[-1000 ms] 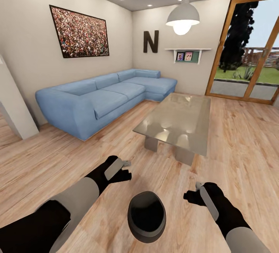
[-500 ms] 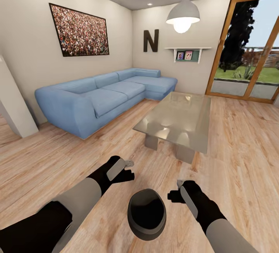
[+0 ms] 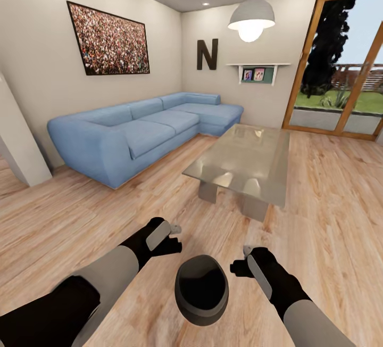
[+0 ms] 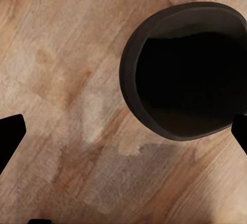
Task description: Place each of the two pumpkins and all three candles from the living room inside a cabinet in the living room (use any cabinet), then make sure every cabinet is closed, and position the cauldron so it is next to a table in the living room.
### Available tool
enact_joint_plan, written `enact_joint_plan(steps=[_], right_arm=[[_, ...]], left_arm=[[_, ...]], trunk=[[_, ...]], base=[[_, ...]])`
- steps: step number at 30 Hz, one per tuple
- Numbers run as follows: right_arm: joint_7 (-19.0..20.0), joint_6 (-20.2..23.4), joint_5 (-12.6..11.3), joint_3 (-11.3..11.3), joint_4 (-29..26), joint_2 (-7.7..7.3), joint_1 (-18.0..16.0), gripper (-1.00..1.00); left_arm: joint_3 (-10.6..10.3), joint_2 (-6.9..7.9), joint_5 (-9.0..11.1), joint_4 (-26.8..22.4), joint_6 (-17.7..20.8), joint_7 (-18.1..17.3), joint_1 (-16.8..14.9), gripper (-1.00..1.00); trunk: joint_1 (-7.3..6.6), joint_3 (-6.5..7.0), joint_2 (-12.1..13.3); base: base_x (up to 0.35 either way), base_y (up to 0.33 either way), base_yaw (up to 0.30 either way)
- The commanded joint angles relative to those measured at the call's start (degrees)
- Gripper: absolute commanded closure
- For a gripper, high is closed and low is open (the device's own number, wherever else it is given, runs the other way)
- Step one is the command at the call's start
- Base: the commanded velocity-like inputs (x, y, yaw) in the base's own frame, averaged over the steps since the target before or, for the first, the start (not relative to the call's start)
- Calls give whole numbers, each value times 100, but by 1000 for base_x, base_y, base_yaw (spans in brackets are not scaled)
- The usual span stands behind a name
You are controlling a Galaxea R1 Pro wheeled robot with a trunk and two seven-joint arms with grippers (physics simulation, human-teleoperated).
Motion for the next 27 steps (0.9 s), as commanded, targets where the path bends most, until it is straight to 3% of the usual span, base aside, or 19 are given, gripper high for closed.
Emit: enact_joint_plan(steps=[1,18,27], right_arm=[[0,1,0,0,-6,1,0,-100],[29,-22,-3,-6,-144,-8,-1,-100],[46,-516,-44,-34,-409,28,-133,-100]], left_arm=[[0,-4,0,4,2,0,0,-100],[-1,-6,0,-3,-45,-34,50,-100],[0,-6,0,-9,-90,-35,53,-100]], trunk=[[23,-18,-42],[396,-324,-723],[594,-485,-1084]], base=[[0,0,0],[0,0,0],[0,0,0]])
